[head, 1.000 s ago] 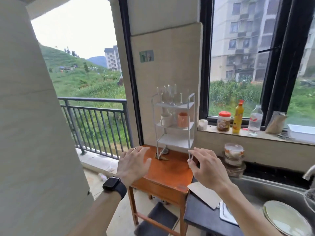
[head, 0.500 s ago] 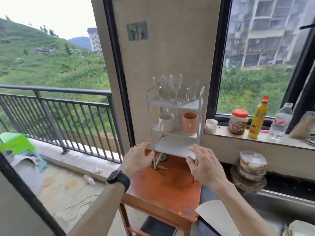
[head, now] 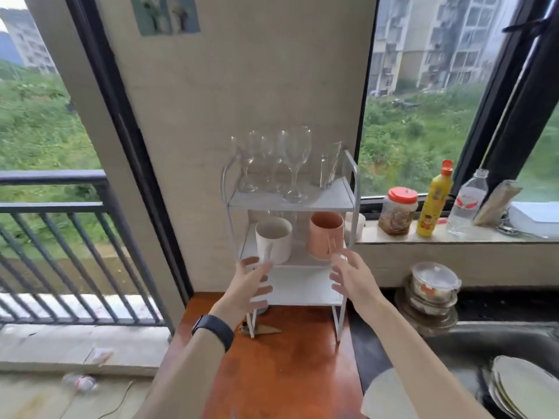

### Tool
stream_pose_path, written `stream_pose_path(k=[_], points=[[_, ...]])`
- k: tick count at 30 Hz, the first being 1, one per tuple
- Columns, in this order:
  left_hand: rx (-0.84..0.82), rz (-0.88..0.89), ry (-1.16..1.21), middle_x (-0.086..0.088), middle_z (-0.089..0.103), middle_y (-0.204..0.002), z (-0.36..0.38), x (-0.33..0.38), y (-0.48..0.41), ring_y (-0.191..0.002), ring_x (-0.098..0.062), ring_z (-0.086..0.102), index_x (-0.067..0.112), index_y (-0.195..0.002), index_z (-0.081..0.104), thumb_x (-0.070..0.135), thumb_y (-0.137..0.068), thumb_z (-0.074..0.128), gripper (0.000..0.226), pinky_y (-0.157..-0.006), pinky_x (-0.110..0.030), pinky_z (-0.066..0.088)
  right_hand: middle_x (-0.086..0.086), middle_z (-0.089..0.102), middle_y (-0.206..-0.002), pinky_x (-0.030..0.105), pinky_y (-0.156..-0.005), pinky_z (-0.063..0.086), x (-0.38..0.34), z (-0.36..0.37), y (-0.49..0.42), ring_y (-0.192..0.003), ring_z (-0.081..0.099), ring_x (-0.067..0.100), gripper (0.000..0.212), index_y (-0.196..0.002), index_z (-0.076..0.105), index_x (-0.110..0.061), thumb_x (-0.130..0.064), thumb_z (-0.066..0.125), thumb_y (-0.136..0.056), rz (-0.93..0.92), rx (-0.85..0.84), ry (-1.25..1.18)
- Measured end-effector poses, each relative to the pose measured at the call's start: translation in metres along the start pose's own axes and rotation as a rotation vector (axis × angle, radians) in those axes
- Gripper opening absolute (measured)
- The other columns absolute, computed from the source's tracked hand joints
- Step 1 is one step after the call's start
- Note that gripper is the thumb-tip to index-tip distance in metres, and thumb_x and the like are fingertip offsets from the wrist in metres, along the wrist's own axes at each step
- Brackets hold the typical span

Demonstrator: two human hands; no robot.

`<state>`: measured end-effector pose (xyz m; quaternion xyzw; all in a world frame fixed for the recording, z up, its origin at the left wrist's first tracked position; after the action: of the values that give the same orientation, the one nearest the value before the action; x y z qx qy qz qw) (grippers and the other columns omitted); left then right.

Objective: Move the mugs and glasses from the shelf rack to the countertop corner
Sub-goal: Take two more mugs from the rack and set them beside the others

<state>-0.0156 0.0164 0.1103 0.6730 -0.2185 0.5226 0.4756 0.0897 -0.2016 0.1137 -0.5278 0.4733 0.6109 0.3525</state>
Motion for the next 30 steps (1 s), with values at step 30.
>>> stream_pose_path(k=[30], points=[[-0.239,0.273,-0.171,0.002,0.070,-0.113,0.008,-0.041,0.006,-0.090,-0.013,0.075,0.028,-0.124,0.060,0.065,-0.091,0.050,0.051,-0.082,-0.030,0.058,-0.005,0.074,-0.075,0.021,-0.065,0.057,0.060,0.019,0.052,-0.074,0.073,0.012,0.038,-0.083,0.072,-0.028,-0.050,0.048,-0.102,-0.169,0.199,0.043]])
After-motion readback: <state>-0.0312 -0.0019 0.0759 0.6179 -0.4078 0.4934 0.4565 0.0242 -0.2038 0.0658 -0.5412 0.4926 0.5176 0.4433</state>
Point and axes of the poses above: each hand's wrist, its own y-axis away from the middle knuckle, its own z-axis out of the palm, x = y × z, the point moved 3 cm from there along -y, towards the middle knuckle
